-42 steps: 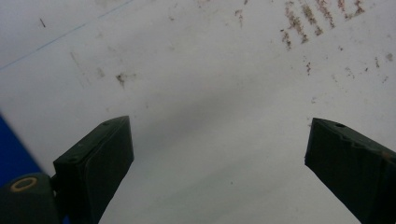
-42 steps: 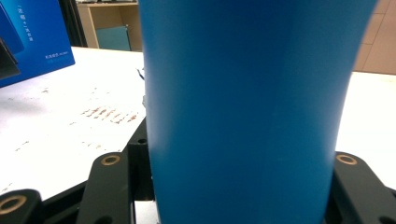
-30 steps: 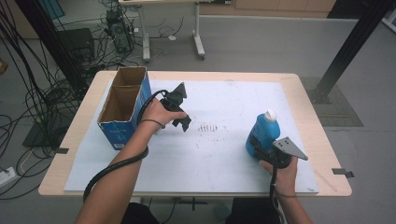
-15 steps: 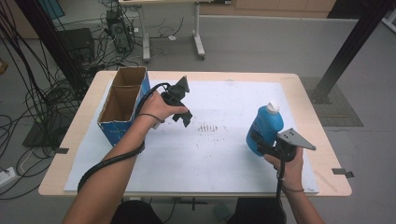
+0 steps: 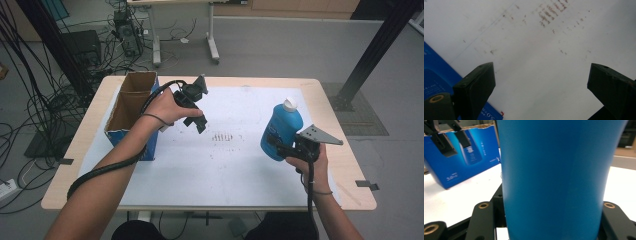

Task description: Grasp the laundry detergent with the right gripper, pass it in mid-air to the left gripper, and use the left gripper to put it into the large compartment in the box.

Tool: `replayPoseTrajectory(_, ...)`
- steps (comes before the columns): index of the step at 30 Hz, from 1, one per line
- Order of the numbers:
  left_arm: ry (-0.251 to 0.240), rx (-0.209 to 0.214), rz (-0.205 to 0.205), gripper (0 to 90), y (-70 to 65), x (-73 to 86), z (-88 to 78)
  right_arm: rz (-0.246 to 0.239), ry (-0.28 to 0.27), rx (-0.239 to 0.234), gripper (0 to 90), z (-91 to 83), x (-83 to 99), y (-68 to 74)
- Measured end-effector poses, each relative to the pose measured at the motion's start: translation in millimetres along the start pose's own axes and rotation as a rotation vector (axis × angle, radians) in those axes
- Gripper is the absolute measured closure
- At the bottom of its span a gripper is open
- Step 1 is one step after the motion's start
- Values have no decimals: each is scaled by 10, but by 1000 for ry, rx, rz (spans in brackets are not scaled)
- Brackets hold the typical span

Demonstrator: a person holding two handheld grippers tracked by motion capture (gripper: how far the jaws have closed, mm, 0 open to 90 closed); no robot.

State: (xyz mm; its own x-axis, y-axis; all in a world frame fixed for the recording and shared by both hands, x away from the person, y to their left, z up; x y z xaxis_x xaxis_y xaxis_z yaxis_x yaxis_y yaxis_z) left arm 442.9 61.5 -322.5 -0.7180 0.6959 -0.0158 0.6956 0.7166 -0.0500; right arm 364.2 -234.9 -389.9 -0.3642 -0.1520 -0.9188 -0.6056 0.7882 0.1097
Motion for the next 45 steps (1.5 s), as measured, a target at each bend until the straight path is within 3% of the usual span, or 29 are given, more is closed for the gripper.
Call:
replayPoseTrajectory(1, 0, 0, 0, 82, 0, 0, 0, 1, 0, -15, 435, -1, -18, -3)
replayPoseTrajectory(3, -6, 1, 44, 83, -29, 27, -92, -7, 4, -39, 434, -6, -54, -7)
replayPoseTrajectory(7, -15, -2, 74, 84, -43, 57, -194, -28, 10, -74, 435, -20, -103, -9)
replayPoseTrajectory(10, -27, 0, 106, 83, -72, 84, -308, -42, 15, -128, 433, -41, -151, 0)
replayPoseTrajectory(12, -44, 5, 153, 83, -128, 109, -442, -38, 17, -165, 433, -47, -175, 3)
replayPoseTrajectory(14, -50, 8, 165, 84, -145, 113, -472, -37, 15, -184, 433, -53, -192, 5)
replayPoseTrajectory(15, -58, 12, 181, 86, -171, 120, -511, -42, 16, -215, 433, -61, -220, 14)
replayPoseTrajectory(19, -72, 16, 241, 87, -277, 156, -656, -50, 24, -258, 432, -80, -274, 36)
replayPoseTrajectory(25, -73, 23, 321, 86, -406, 217, -815, -92, 46, -327, 433, -99, -372, 99)
replayPoseTrajectory(31, -78, 17, 366, 86, -485, 257, -918, -98, 51, -383, 432, -102, -442, 160)
replayPoseTrajectory(45, -71, 27, 458, 84, -680, 318, -1092, -184, 62, -490, 431, -80, -592, 410)
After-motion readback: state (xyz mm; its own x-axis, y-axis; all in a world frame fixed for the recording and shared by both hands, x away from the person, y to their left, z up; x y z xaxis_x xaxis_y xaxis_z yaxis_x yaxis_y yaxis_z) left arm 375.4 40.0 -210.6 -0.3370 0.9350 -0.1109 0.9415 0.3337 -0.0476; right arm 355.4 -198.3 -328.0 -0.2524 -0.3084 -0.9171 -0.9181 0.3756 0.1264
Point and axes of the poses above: each handheld gripper's, and its own axes: z roughly forward along the jaws, x roughly out of its underside, y roughly to its left, the point moved 5 cm from there along z, roughly forward along the jaws, and after that the axes turned 9 degrees about y, right-handed, at the moved point
